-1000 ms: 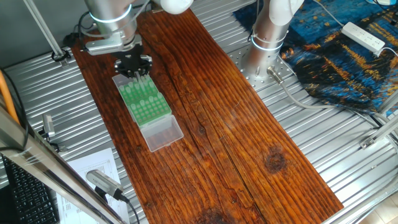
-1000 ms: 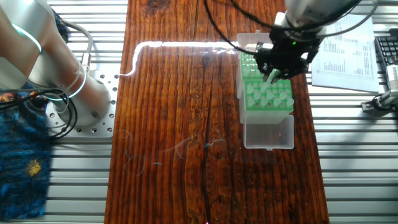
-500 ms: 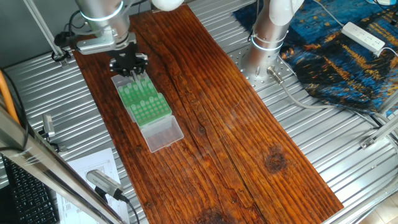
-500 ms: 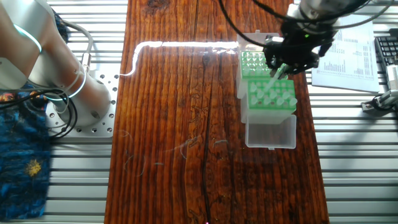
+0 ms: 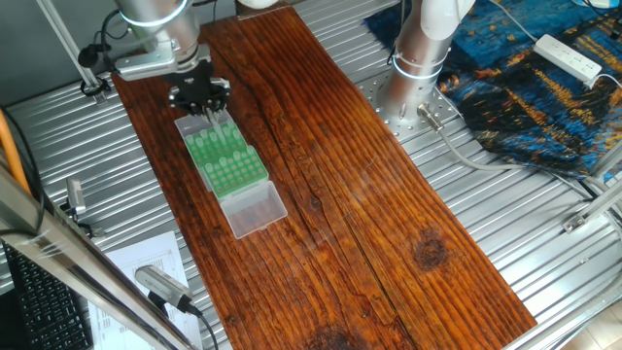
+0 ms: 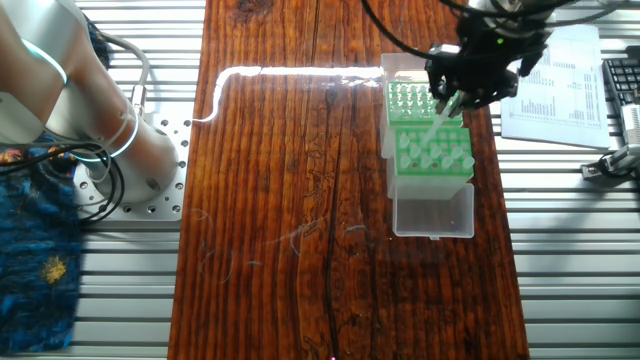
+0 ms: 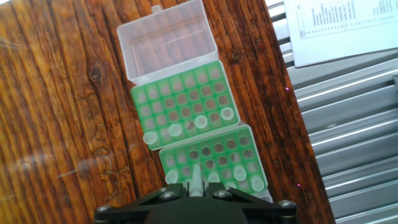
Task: Transfer all large pipette tips from one holder to another
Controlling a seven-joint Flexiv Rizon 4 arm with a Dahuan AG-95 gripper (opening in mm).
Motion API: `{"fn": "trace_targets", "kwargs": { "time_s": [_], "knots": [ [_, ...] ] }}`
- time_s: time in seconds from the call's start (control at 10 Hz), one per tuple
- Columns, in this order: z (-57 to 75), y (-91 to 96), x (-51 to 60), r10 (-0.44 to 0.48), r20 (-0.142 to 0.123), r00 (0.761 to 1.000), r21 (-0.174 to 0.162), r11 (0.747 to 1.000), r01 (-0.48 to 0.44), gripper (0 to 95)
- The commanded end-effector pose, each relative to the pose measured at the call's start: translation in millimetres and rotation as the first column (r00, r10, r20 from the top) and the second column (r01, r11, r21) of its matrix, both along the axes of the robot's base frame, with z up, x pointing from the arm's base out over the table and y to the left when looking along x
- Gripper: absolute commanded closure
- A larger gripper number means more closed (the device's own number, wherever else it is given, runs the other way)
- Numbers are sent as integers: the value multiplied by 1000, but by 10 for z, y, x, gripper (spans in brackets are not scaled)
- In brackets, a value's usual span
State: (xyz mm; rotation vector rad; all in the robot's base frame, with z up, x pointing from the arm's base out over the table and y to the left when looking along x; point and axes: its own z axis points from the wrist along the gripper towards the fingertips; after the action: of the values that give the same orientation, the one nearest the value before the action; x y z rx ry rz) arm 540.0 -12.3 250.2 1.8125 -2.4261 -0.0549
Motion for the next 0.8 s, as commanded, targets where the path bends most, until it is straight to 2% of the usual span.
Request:
{"fn": "trace_targets", "kwargs": {
  "time_s": [0.1,0.2,0.3,0.5,0.8],
  "knots": [
    [63,10,-3,4,-1,1000,-4,1000,-4,950],
    [86,12,-3,5,-1,1000,-5,1000,-5,950],
    [194,16,18,13,-3,1000,-12,1000,-13,950],
    [267,28,42,19,-10,1000,-18,1000,-19,950],
    [419,140,77,2,-25,1000,-23,1000,-2,950]
  ]
}}
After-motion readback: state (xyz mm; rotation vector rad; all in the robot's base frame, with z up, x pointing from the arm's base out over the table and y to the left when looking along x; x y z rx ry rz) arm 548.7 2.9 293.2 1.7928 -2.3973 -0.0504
